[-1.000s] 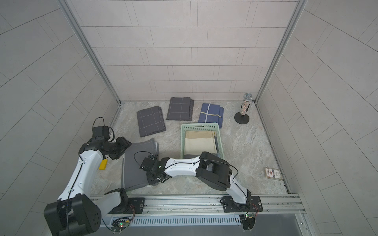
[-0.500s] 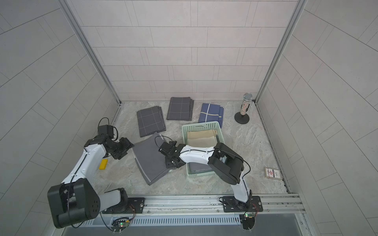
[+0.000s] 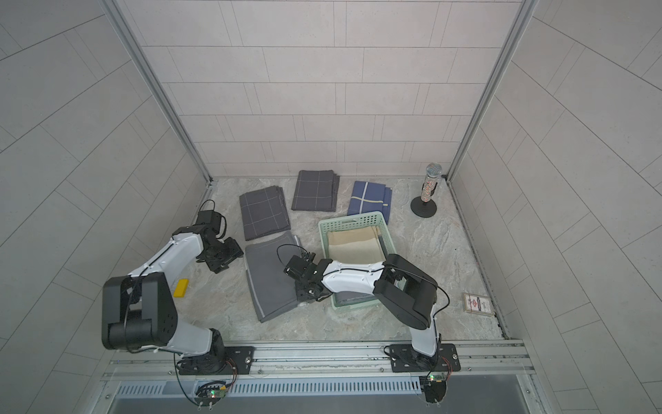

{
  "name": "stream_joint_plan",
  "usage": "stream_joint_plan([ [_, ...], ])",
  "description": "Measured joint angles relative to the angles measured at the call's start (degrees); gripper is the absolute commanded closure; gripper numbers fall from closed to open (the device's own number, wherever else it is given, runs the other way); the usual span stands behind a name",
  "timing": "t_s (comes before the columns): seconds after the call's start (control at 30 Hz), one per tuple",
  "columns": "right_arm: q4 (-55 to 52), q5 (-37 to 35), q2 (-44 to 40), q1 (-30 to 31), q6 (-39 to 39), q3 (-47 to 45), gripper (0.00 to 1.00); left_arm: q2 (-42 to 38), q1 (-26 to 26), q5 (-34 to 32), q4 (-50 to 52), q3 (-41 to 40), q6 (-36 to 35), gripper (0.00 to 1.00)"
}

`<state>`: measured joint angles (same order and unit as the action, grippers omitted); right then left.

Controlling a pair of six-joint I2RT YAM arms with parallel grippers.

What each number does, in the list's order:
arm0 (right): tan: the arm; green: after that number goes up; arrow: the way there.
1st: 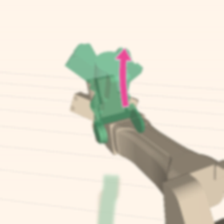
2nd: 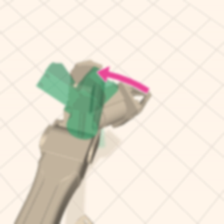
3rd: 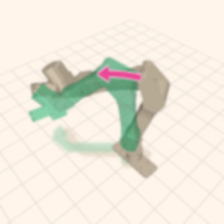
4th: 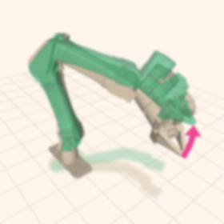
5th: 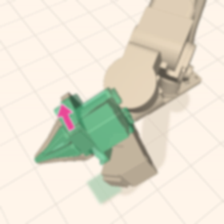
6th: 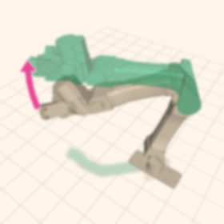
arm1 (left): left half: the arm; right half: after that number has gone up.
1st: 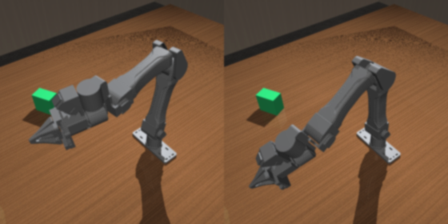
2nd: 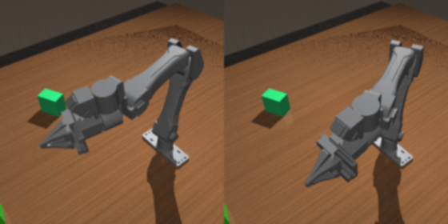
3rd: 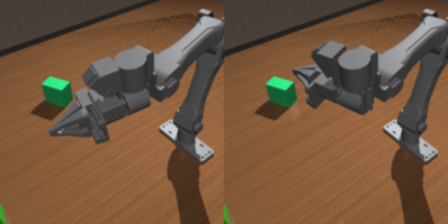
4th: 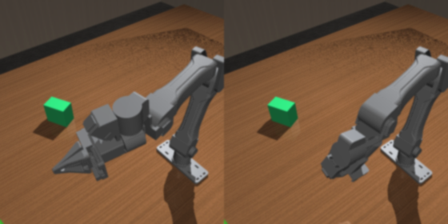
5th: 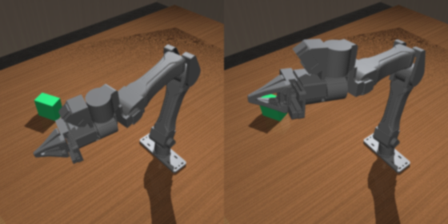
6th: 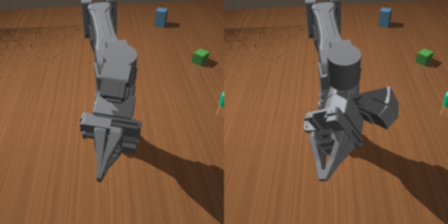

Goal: Put the folded pillowcase in the basket
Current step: Pick up the pillowcase at the center of the board.

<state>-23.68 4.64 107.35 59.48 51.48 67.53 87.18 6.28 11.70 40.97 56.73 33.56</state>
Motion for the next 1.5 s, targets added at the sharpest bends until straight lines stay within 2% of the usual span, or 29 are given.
stream_joint_plan([
  [0.13, 0.7, 0.5, 0.0, 0.0, 0.0, -0.3, 1.0, 5.1, -0.1, 1.6, -1.1, 4.5, -0.6, 0.38],
  [0.33, 2.3, 1.4, 0.0, 0.0, 0.2, -0.8, 1.0, 6.9, -1.3, 2.3, -1.9, 4.0, -1.0, 0.41],
  [0.63, 4.7, 2.3, -0.3, 0.1, 0.5, -2.1, 1.0, 15.8, -5.2, -0.5, -1.5, 6.6, -0.7, 0.46],
  [0.7, 5.5, 2.4, -0.6, 0.1, 0.6, -2.6, 1.0, 16.4, -5.2, -1.5, -1.4, 7.2, -0.6, 0.5],
  [0.83, 6.9, 2.5, -1.0, 0.3, 0.7, -3.6, 1.0, 16.3, -5.2, -2.8, -1.4, 7.2, -1.1, 0.73],
  [0.93, 7.7, 2.6, -1.1, 0.5, 0.9, -3.9, 1.0, 15.6, -5.3, -3.3, -1.7, 6.7, -1.0, 0.9],
  [1.03, 8.1, 2.6, -1.2, 0.9, 0.9, -4.1, 1.0, 14.5, -5.7, -4.5, -1.4, 6.1, -0.9, 1.0],
  [1.27, 4.7, 1.6, -3.4, 3.0, 0.5, -3.9, 1.0, 10.9, -10.0, -7.7, 0.7, 6.0, -0.6, 1.0],
  [1.5, -4.5, -3.1, -14.4, 4.5, -1.9, 0.8, 1.0, -3.1, -15.5, -9.9, 5.7, 9.1, -0.6, 1.0],
])
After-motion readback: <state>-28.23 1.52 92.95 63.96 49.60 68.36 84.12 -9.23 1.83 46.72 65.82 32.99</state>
